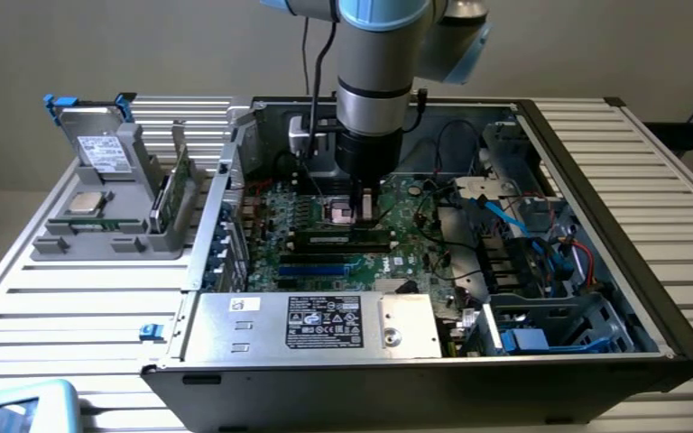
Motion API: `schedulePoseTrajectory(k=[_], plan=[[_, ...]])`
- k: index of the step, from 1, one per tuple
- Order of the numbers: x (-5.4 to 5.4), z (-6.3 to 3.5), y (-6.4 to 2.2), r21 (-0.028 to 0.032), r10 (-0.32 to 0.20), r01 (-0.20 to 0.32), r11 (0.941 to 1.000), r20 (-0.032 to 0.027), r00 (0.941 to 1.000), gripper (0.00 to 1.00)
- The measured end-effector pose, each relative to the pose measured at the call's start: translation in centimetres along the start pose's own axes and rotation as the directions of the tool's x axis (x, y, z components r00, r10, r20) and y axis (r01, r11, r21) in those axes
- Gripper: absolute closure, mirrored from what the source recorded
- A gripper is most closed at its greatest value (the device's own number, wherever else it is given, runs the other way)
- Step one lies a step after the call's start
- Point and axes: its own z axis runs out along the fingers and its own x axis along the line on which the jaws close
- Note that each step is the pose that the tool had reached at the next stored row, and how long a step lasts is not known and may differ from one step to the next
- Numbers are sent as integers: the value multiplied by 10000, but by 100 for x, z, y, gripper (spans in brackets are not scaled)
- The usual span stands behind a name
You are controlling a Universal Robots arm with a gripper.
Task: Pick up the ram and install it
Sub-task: 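Insert the ram into the slot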
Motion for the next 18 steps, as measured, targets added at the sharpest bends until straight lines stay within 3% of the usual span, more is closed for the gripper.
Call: schedulePoseTrajectory(k=[18], plan=[[2, 13, 12, -3, 78, -78, 10000, 2, 10000, 87]])
